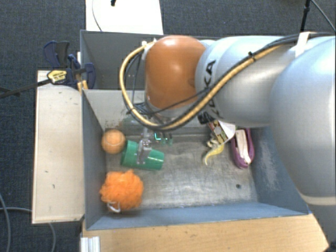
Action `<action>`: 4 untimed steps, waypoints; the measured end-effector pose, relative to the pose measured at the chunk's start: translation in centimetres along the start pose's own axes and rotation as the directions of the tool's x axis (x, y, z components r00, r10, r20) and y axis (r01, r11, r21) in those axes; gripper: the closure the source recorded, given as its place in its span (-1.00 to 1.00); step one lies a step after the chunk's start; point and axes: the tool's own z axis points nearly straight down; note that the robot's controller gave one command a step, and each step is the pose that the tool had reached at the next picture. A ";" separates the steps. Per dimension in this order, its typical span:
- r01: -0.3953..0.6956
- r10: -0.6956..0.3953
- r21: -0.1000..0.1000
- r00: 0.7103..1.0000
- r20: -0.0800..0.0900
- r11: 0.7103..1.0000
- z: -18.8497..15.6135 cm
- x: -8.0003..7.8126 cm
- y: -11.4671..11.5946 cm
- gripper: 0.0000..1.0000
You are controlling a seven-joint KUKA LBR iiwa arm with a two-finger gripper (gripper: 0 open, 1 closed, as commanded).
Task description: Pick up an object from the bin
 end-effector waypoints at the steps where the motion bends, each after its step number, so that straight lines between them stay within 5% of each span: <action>1: -0.005 0.005 -0.001 1.000 0.008 1.000 -0.5 -0.2 -0.1 -1.00; 3: -0.084 0.084 0.000 0.996 0.003 0.996 6.2 0.5 -3.4 -1.00; 4: -0.271 0.271 -0.002 0.963 0.005 0.963 6.0 1.4 -3.1 -1.00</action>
Offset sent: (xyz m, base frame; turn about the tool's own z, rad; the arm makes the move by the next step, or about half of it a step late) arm -0.0088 -0.0408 -0.1070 0.2066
